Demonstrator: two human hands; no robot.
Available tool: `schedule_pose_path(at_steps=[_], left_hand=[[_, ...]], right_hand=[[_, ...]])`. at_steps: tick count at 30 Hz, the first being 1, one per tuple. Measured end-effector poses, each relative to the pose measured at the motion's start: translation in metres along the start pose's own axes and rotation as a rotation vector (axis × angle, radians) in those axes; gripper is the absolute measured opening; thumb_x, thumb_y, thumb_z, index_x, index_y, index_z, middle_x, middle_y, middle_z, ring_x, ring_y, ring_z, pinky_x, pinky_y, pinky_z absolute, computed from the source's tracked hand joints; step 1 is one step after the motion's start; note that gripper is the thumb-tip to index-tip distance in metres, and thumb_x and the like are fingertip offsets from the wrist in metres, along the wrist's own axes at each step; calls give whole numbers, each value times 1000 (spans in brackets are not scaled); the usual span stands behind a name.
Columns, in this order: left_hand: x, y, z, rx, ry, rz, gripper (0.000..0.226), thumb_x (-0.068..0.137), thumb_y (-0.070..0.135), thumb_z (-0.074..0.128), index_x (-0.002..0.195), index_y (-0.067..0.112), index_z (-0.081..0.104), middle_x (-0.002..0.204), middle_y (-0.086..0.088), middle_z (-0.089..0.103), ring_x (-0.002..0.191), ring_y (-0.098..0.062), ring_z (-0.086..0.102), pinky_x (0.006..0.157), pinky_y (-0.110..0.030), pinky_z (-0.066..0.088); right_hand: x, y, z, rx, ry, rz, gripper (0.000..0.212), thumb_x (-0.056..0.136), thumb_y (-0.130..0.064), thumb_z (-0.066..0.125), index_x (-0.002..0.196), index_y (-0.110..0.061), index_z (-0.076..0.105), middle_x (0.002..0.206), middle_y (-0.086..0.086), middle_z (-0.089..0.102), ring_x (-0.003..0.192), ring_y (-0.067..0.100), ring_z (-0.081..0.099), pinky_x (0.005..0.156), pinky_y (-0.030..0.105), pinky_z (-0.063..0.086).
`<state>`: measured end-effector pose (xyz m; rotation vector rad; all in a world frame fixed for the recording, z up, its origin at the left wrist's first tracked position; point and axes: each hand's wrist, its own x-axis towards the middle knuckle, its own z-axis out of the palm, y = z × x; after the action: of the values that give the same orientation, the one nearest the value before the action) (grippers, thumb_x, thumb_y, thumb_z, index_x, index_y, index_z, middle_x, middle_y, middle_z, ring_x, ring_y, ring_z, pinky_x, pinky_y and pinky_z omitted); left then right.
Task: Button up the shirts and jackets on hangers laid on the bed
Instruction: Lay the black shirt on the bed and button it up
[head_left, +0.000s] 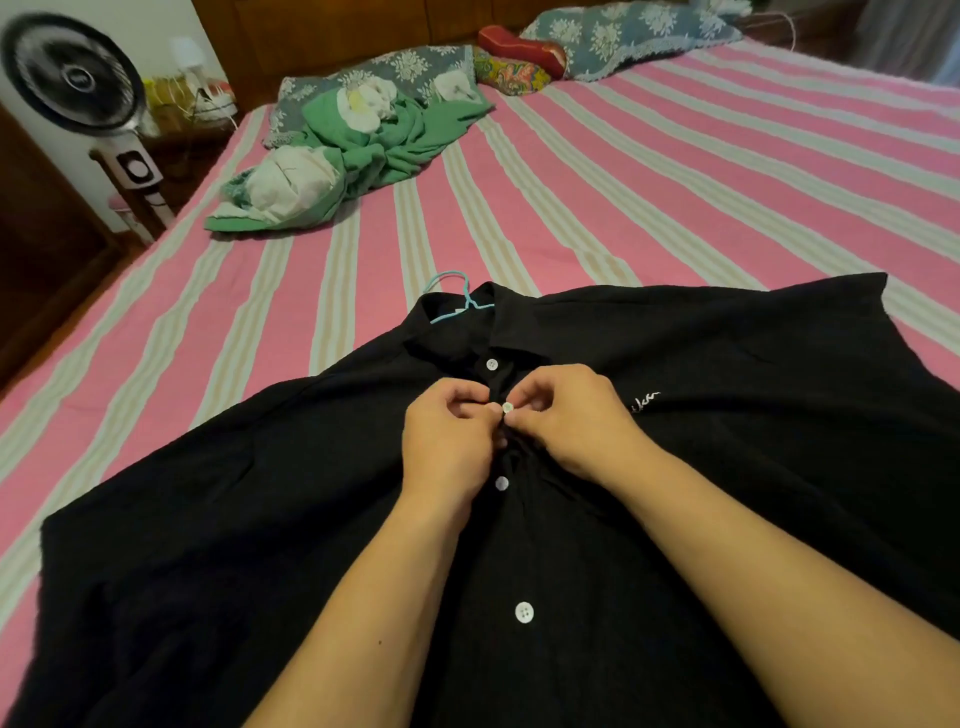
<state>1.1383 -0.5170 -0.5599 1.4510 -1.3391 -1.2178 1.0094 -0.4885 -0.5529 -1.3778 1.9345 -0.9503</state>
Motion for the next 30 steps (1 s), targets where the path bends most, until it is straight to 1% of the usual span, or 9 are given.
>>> schedule_pose_path(at_steps=[2,5,11,15,19,21,23,26,30], left_hand=[[1,-1,1,131,10,104,19,86,4,71,86,21,63,77,-11,70,74,-32,71,73,-44,59],[0,-1,2,204,-7,155,19,85,6,71,84,21,60,76,-7,68,69,-25,66,71,-43,56],[-1,-2,2,237,18,157,16,88,6,72,81,16,62,78,-9,69,66,-23,70,67,-35,57],[-2,5,-4,164,-99,67,19,86,-6,70,90,12,67,85,-11,73,72,-18,71,71,-30,59],[-8,14,-21,367,-213,45,34,82,-7,72,98,23,70,93,3,74,81,-16,72,82,-35,60],[-16,21,-32,531,-219,35,23,84,1,74,94,20,68,83,1,69,67,-16,67,70,-37,62],[-25,28,-38,626,-305,-22,8,88,9,75,90,11,68,71,-4,66,54,-13,63,53,-29,58],[-34,30,-34,707,-447,-91,13,89,15,76,89,7,67,68,-8,66,56,-16,65,53,-30,60],[-35,26,-24,838,-455,-32,14,87,17,79,86,12,66,69,-5,64,56,-17,63,48,-25,55]], right_hand=[[3,0,-2,25,-12,30,8,88,-24,76,81,-23,74,69,-5,71,63,5,63,64,21,50],[5,1,-7,226,-119,182,10,91,-14,72,81,-14,74,64,2,70,53,10,59,56,24,50],[6,0,-14,493,-232,269,16,96,2,56,94,1,71,74,10,66,60,13,58,50,18,49],[8,3,-10,337,-170,186,18,92,0,63,103,-11,70,84,9,74,67,15,67,60,25,58],[5,-5,-25,-51,-224,89,22,81,-31,81,85,-22,62,81,0,67,69,17,64,63,30,53],[-3,-15,-36,-288,-348,53,30,79,-42,82,84,-22,60,84,-2,64,75,16,60,62,27,44],[-13,-22,-41,-459,-486,30,38,78,-50,80,93,-19,64,93,0,66,86,19,63,69,29,46],[-28,-33,-39,-628,-567,3,49,77,-55,79,103,-16,63,93,0,62,89,21,61,76,31,50],[-33,-34,-33,-780,-544,-8,31,85,-40,77,83,-17,55,77,-1,50,78,23,54,74,32,49]])
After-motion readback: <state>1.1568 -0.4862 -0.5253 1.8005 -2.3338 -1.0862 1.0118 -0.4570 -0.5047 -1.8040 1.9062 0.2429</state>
